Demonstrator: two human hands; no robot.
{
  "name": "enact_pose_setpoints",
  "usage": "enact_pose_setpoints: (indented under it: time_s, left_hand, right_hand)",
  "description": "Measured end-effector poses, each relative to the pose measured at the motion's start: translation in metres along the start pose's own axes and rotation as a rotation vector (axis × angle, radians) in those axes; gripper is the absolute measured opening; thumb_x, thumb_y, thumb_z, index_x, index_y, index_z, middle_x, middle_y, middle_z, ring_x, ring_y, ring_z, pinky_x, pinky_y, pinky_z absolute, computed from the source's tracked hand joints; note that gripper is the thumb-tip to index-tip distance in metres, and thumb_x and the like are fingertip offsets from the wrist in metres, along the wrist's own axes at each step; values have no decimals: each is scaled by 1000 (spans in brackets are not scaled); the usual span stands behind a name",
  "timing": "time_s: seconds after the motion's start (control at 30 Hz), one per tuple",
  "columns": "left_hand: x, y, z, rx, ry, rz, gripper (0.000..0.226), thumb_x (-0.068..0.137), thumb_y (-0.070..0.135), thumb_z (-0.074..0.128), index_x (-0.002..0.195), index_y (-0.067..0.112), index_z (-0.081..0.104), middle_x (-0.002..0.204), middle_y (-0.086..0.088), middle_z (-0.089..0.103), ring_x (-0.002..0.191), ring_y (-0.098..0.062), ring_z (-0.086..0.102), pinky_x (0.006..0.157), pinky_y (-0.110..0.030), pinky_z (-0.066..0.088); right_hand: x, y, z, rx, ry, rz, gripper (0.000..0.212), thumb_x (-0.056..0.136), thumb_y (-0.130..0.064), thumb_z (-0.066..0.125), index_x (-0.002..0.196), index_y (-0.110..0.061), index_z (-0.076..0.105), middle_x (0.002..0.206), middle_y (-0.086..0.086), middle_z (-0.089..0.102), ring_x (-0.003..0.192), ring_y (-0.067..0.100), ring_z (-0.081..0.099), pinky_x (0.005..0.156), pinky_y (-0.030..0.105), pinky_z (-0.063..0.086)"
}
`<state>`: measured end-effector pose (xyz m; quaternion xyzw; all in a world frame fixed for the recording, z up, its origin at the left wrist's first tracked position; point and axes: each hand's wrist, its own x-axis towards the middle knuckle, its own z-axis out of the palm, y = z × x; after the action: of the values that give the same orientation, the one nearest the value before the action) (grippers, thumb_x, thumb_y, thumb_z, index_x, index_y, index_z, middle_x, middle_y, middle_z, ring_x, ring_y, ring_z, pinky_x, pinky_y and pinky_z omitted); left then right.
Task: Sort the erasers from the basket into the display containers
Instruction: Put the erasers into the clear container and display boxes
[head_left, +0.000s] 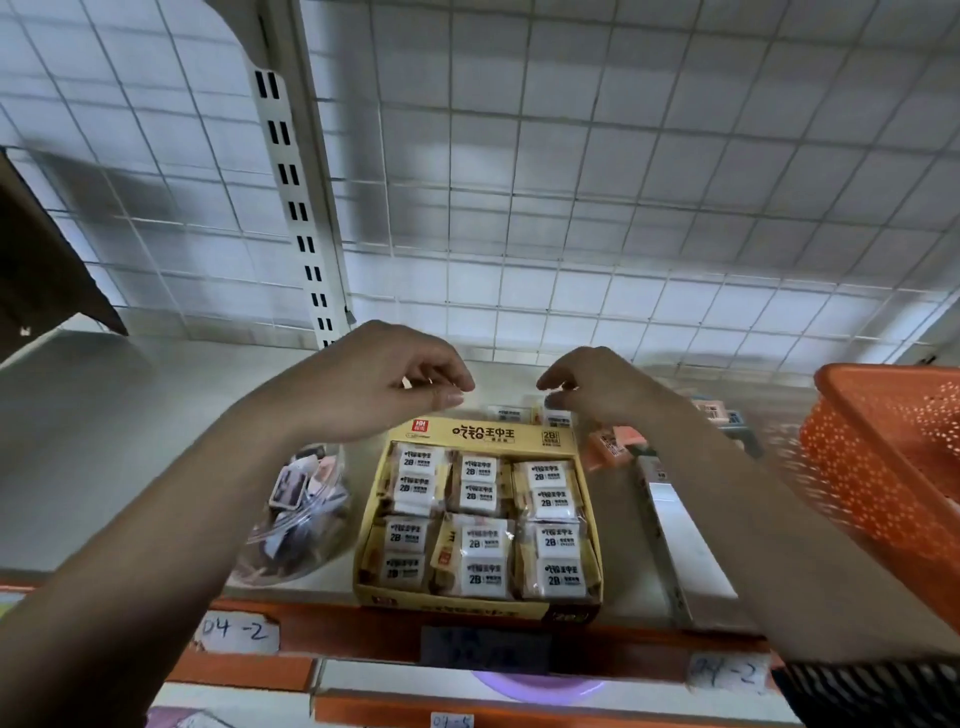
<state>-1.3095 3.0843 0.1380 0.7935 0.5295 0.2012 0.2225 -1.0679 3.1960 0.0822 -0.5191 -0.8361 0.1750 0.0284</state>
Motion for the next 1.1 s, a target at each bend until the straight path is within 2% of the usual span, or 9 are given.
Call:
enact_pose_setpoints:
  time_s: [0.17, 0.27, 0.43, 0.57, 0.67, 0.73, 0.83, 0.93, 1.1]
  left_hand:
    - [35, -14, -6, -140, -103, -117, 13, 96, 23, 60, 103, 24, 71, 91, 10, 72, 83, -1, 67, 73, -17, 49]
    - [59, -22, 0, -146, -177, -176, 16, 97, 22, 57, 106, 18, 70, 95, 5, 72, 88, -8, 67, 73, -22, 51]
    - [99, -29, 22, -133, -314, -231, 14, 98, 17, 55, 105, 15, 67, 98, 1, 66, 92, -13, 60, 71, -21, 53]
    - [121, -30, 42, -153, -430, -264, 19, 100, 19, 50, 113, 18, 65, 112, -3, 56, 105, -19, 54, 69, -27, 58]
    - [129, -27, 52, -119, -566, -282, 26, 103, 26, 44, 122, 23, 61, 118, 0, 47, 111, -22, 52, 66, -28, 58]
    - [133, -26, 58, -77, -634, -280, 26, 103, 29, 43, 120, 22, 63, 117, 3, 50, 106, -20, 55, 67, -28, 57]
    - [137, -26, 67, -37, -642, -250, 24, 102, 26, 48, 116, 17, 65, 100, 2, 59, 86, -15, 58, 70, -30, 57]
    - [142, -29, 72, 39, -575, -168, 15, 95, 25, 60, 107, 19, 66, 106, -2, 63, 92, -21, 64, 83, -39, 58]
    - [148, -37, 78, 10, -449, -122, 14, 87, 19, 70, 101, 19, 67, 106, -3, 57, 68, -13, 64, 58, -21, 53]
  right_hand:
    - [15, 6, 6, -80, -74, 18, 44, 83, -18, 75, 126, -16, 63, 120, 0, 66, 108, 14, 59, 84, 20, 39]
    - [15, 7, 7, -68, -76, 18, 44, 85, -18, 73, 127, -17, 62, 118, 1, 64, 103, 14, 57, 83, 21, 40]
    - [10, 8, 8, -26, -77, 10, 37, 87, -21, 71, 123, -19, 64, 123, -1, 62, 113, 16, 55, 86, 23, 39]
    - [2, 9, 7, 43, 71, -20, 22, 85, -21, 70, 106, -23, 71, 102, -9, 58, 103, 12, 54, 76, 20, 35]
    - [-8, 12, 0, 198, 223, -7, 16, 81, -20, 73, 96, -26, 72, 96, -7, 58, 95, 11, 55, 68, 13, 35]
    - [-19, 15, -6, 298, 299, 3, 15, 80, -20, 75, 94, -26, 72, 95, -6, 59, 89, 10, 56, 68, 11, 37]
    - [-37, 20, -9, 340, 348, 14, 18, 82, -20, 75, 99, -24, 72, 93, -10, 58, 82, 4, 56, 66, 6, 37]
    - [-51, 23, -5, 336, 379, 47, 18, 81, -20, 75, 99, -26, 73, 94, -11, 61, 85, 4, 55, 75, 19, 42]
    - [-68, 24, 1, 568, 421, 78, 19, 80, -13, 77, 88, -30, 71, 92, -6, 64, 88, 15, 64, 77, 42, 56]
